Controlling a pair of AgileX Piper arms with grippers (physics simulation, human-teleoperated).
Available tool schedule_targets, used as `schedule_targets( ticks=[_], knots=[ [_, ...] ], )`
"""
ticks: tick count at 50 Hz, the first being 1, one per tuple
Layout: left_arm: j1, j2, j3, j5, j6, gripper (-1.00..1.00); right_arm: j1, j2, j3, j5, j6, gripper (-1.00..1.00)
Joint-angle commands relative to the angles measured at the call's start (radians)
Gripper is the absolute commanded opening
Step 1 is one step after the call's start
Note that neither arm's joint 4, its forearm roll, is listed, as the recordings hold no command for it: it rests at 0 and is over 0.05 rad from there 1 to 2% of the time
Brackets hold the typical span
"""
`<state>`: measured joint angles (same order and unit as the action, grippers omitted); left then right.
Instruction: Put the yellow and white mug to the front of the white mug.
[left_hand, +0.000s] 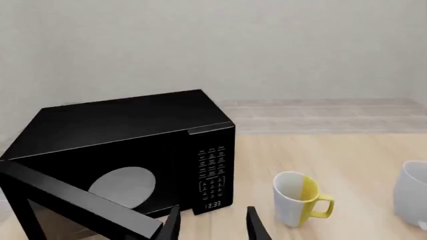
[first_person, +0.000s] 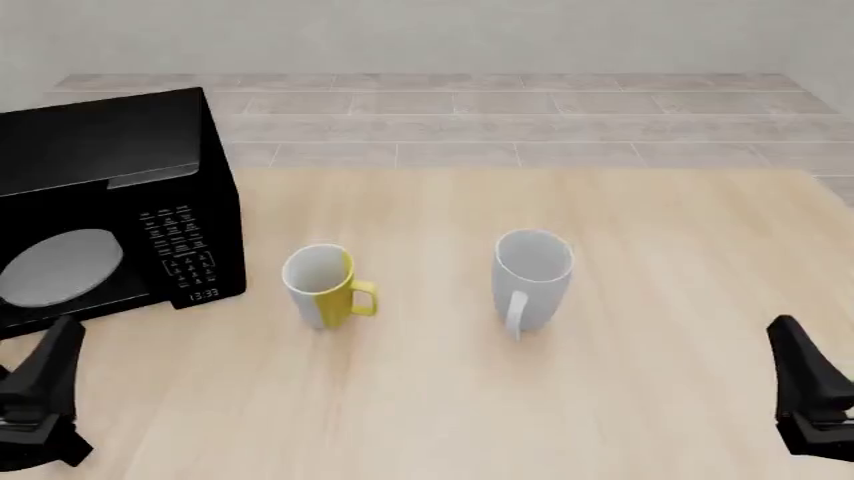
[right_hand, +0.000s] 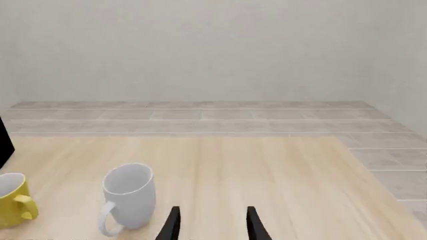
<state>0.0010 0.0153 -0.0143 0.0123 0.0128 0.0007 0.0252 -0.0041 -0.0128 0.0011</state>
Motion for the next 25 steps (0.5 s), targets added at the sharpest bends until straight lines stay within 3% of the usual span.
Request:
schedule_targets(
  ticks=[1,4,5,9,11,12,13,15,17,24,25],
  knots=[
    [-0.001,-0.008,0.01,-0.014,-0.013,1.0,-0.003,0.114,-0.026,-0.053,0.001,1.0],
    [-0.001,-0.008,0.01,-0.014,-0.013,1.0,0.007,0.218,-0.046,-0.094,-0.032,1.0],
    [-0.001,-0.008,0.01,-0.014,-0.013,1.0,0.014,0.261,-0.071,-0.094,-0.068,1.0],
    [-0.001,-0.008,0.01,-0.014,-0.013,1.0,0.039,0.327,-0.109,-0.095,-0.029,1.0],
    [-0.001,-0.008,0.01,-0.014,-0.013,1.0,0.069,0.398,-0.132,-0.113,-0.055,1.0],
    [-0.001,-0.008,0.01,-0.014,-0.013,1.0,0.056,0.339,-0.146,-0.084,-0.082,1.0],
    [-0.001,-0.008,0.01,-0.014,-0.013,1.0,0.131,0.453,-0.181,-0.102,-0.084,1.0],
    [-0.001,-0.008,0.01,-0.014,-0.013,1.0,0.153,0.472,-0.194,-0.1,-0.084,1.0],
    [-0.001,-0.008,0.01,-0.014,-0.013,1.0,0.225,0.54,-0.254,-0.062,-0.108,1.0],
    [-0.001,-0.008,0.01,-0.014,-0.013,1.0,0.322,0.602,-0.345,-0.011,-0.159,1.0],
    [-0.001,-0.008,0.01,-0.014,-0.013,1.0,0.408,0.659,-0.414,0.027,-0.19,1.0]
  ],
)
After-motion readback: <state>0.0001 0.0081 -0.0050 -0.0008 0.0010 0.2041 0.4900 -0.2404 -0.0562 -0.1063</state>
